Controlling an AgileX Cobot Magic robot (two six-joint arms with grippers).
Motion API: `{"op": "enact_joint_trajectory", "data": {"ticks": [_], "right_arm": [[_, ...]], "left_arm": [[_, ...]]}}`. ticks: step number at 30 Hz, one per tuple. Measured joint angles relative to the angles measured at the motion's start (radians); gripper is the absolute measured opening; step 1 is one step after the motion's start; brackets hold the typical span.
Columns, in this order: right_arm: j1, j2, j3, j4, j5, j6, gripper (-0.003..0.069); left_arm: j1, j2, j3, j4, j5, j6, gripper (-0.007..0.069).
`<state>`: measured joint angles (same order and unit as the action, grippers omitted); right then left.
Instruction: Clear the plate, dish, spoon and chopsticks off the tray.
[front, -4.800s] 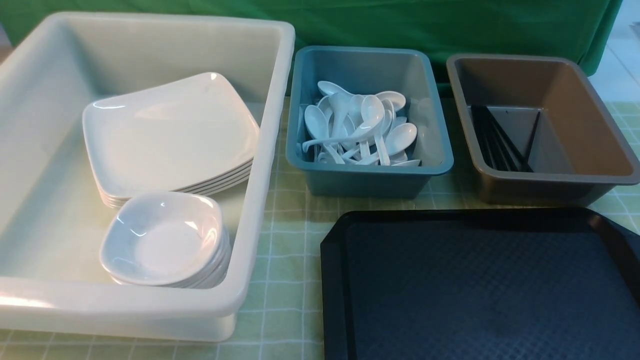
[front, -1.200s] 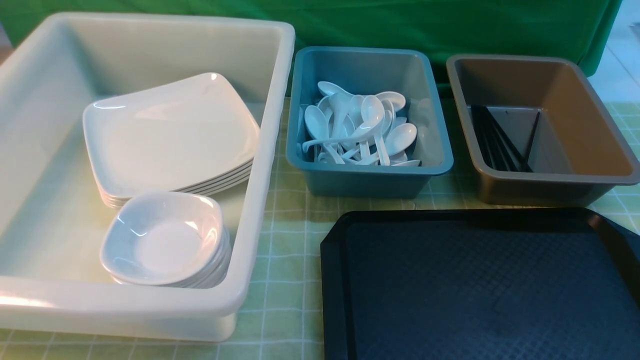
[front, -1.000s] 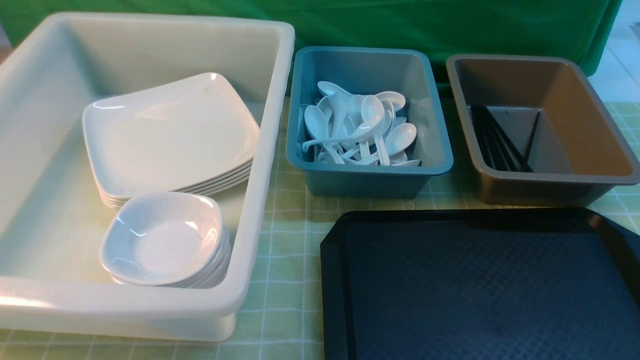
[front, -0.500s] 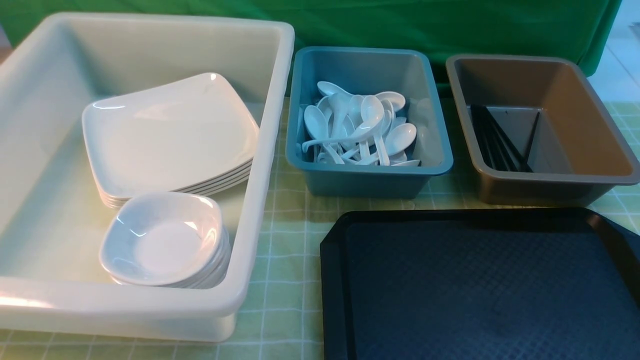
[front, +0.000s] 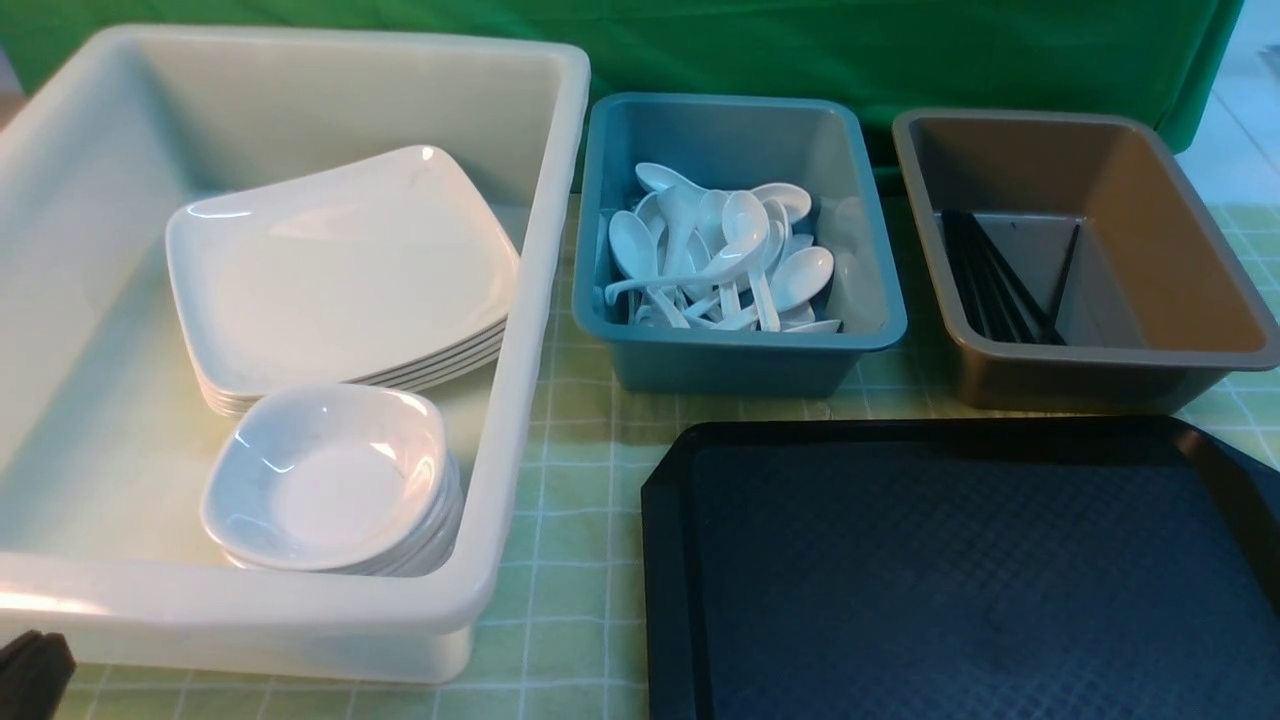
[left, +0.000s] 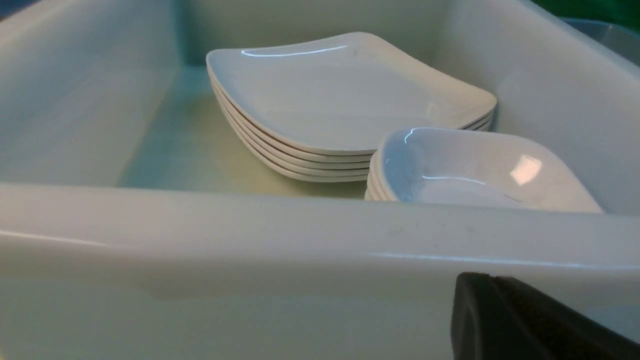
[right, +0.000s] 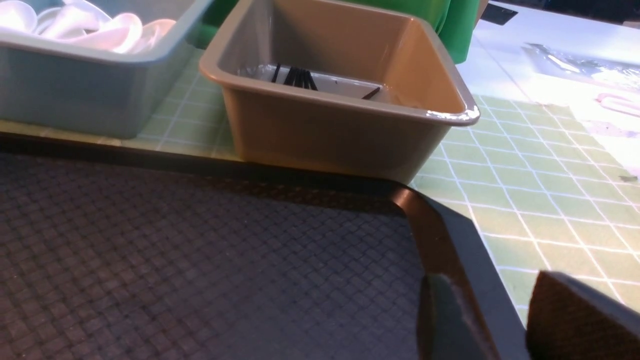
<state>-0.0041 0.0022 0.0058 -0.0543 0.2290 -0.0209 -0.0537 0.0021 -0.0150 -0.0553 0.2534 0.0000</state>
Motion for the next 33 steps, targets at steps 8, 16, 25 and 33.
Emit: {"op": "enact_joint_trajectory", "data": {"ticks": [8,16,25,33], "right_arm": [[0.0,0.0,0.0,0.0,0.0,0.001,0.0241],[0.0,0.0,0.0,0.0,0.0,0.001,0.0241],[0.0,0.0,0.0,0.0,0.0,0.001,0.0241],[0.0,0.0,0.0,0.0,0.0,0.001,0.0241]], "left_arm": [[0.031,-0.001,0.021,0.013,-0.024,-0.012,-0.0012],[0.086,-0.001,0.021,0.021,-0.027,-0.018,-0.0012],[0.086,-0.001,0.021,0.021,-0.028,-0.019,-0.0012],[0.086,-0.001,0.021,0.023,-0.028,-0.019,-0.0012]]}}
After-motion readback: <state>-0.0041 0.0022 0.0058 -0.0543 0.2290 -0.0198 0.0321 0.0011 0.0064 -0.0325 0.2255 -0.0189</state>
